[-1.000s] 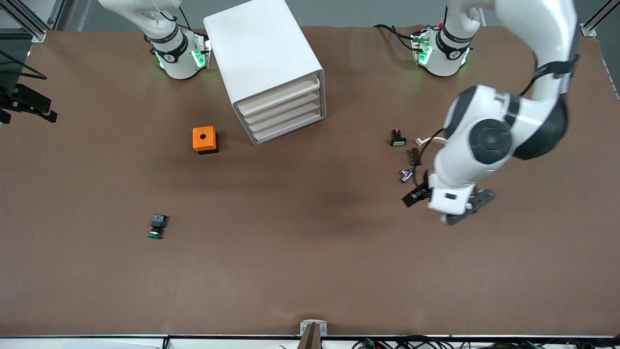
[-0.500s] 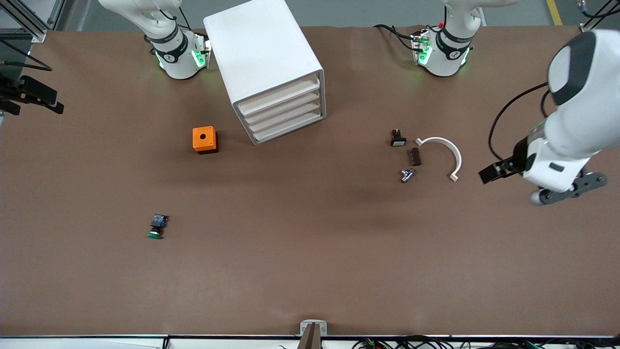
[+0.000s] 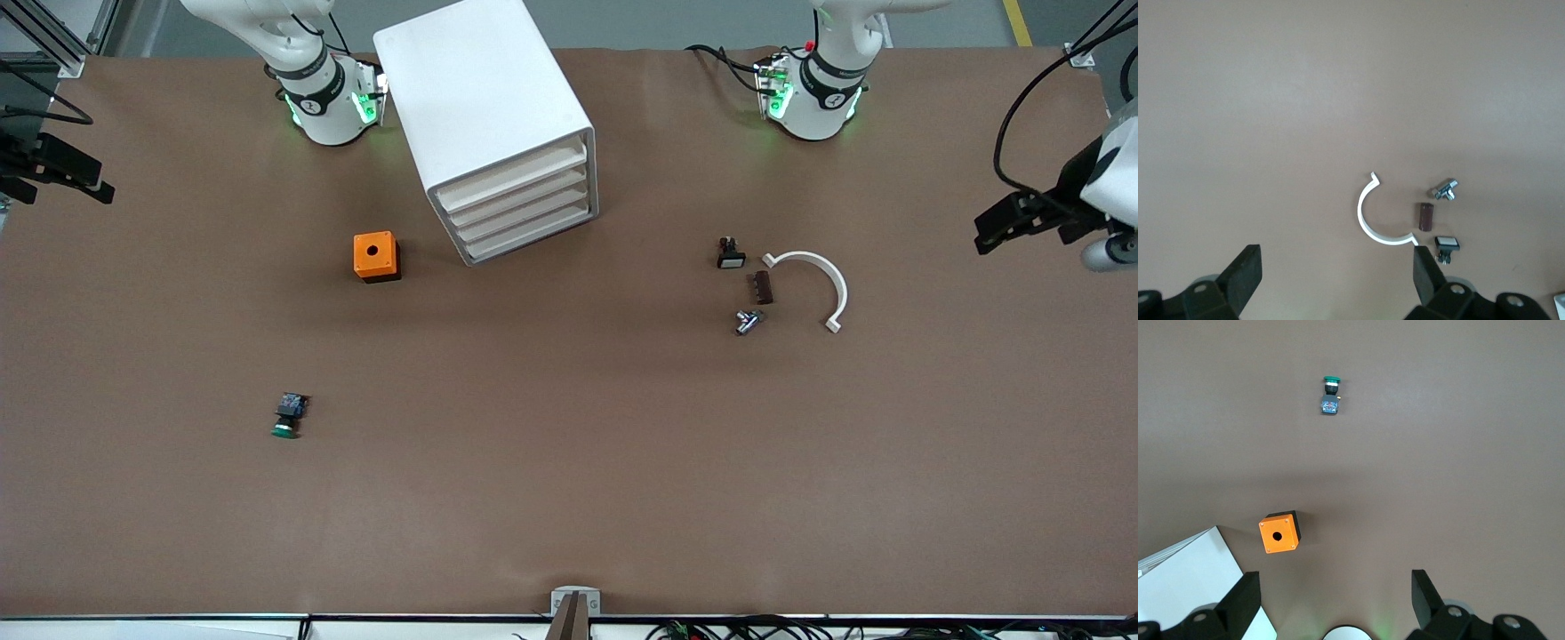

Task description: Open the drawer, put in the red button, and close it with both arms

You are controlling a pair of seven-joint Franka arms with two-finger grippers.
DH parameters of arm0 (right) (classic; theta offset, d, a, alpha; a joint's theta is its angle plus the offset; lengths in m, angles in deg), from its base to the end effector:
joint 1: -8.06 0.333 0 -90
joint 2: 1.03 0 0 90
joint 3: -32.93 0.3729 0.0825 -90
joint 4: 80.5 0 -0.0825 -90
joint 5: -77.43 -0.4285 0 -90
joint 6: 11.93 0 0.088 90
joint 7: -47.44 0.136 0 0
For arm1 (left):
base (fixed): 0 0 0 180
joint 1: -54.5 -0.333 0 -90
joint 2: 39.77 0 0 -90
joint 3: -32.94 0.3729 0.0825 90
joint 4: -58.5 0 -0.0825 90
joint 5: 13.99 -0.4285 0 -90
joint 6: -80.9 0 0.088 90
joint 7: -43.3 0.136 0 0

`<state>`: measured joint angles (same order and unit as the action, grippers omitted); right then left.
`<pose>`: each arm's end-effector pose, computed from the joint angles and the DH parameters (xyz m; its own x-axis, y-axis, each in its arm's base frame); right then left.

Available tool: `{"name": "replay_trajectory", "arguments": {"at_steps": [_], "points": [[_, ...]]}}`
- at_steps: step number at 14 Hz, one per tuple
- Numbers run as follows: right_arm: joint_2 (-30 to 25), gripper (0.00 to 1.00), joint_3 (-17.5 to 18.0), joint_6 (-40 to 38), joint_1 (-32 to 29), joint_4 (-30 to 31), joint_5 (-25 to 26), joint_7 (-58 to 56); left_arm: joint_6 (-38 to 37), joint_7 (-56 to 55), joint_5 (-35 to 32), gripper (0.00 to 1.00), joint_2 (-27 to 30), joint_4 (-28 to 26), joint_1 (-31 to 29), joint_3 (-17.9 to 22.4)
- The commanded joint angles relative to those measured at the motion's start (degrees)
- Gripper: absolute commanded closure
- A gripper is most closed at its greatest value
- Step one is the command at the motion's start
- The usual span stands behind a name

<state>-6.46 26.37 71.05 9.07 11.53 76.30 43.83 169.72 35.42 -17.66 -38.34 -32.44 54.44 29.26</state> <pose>0.5465 -0.0537 0.6782 0.9976 -0.0301 -0.0617 -0.0323 -0.9989 -0.0344 0.5867 -0.0288 0.6572 0.9972 0.0753 -0.0029 0.0750 -0.9950 -0.0666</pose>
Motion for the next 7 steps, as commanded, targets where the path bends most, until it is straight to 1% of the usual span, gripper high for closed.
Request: {"name": "replay_trajectory", "arguments": {"at_steps": [1,5,7], "points": [[-1.6,0.0,0.3,1.0,-0.6,1.8,-0.8,1.1,-1.5,0.9,1.6,0.0,3.9,-3.5,-0.2,-0.1],[-1.8,0.0,0.3,0.7,-0.3,1.8,-0.7,2.7,-4.9,1.2,3.4,0.0,5.9,-3.7,-0.6,-0.1],[-1.8,0.0,0.3,0.9,-0.3,1.8,-0.7,2.7,-4.6,1.3,3.9,0.0,7.6,-5.6,-0.6,-0.1]]}}
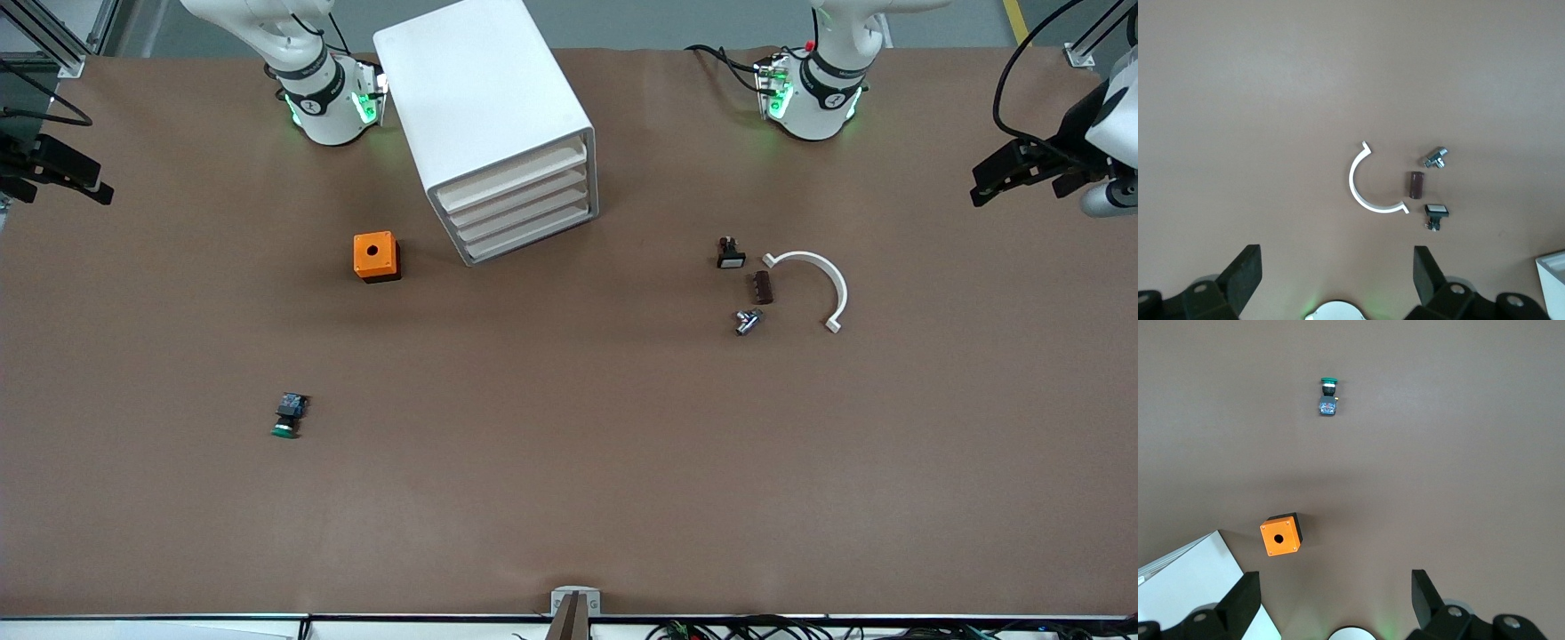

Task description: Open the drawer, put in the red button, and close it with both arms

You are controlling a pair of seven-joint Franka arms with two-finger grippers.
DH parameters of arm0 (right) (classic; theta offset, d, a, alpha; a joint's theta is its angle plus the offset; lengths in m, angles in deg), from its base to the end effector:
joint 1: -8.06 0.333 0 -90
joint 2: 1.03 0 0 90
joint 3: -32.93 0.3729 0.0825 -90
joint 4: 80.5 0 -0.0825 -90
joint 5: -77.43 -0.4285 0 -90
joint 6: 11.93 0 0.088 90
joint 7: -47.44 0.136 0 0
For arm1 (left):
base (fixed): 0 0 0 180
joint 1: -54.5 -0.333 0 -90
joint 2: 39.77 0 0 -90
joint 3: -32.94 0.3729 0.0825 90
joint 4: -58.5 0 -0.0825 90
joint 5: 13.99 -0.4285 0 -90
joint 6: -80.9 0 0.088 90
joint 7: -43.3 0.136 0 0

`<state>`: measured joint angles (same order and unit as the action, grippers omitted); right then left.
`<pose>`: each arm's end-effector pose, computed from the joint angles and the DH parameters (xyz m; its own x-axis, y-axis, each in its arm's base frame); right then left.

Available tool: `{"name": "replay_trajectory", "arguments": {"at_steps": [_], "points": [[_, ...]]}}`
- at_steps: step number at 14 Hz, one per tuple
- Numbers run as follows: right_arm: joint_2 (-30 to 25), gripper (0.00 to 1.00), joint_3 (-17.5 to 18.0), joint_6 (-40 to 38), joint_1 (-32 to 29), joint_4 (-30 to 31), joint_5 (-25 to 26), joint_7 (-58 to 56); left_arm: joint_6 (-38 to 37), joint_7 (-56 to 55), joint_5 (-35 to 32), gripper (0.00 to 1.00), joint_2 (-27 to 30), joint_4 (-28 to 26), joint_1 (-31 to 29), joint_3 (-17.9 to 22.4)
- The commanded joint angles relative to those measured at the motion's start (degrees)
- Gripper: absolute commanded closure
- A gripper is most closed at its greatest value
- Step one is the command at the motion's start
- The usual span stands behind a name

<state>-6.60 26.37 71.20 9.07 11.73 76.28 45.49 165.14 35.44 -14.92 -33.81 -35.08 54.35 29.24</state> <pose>0.5459 -0.0537 0.6780 0.9964 -0.0590 -0.0611 -0.0611 -0.9976 -0.0332 0.5469 -0.0337 0.6716 0.9954 0.0776 -0.0555 0.0760 -0.9966 -0.0308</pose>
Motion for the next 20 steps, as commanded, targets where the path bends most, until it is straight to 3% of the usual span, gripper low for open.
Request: {"name": "replay_trajectory", "arguments": {"at_steps": [1,5,20], "points": [[-1.6,0.0,0.3,0.7,-0.3,1.5,-0.7,1.2,0.7,1.4,1.2,0.0,4.1,-4.4,-0.5,-0.2],[-1.6,0.0,0.6,0.6,-0.3,1.4,-0.7,1.1,2.1,1.3,1.2,0.0,5.6,-7.0,-0.1,-0.3],[-1.6,0.0,0.6,2.5,-0.4,1.0,0.6,-0.1,2.9,1.5,1.0,0.0,3.3,-3.7,0.2,-0.8]]}}
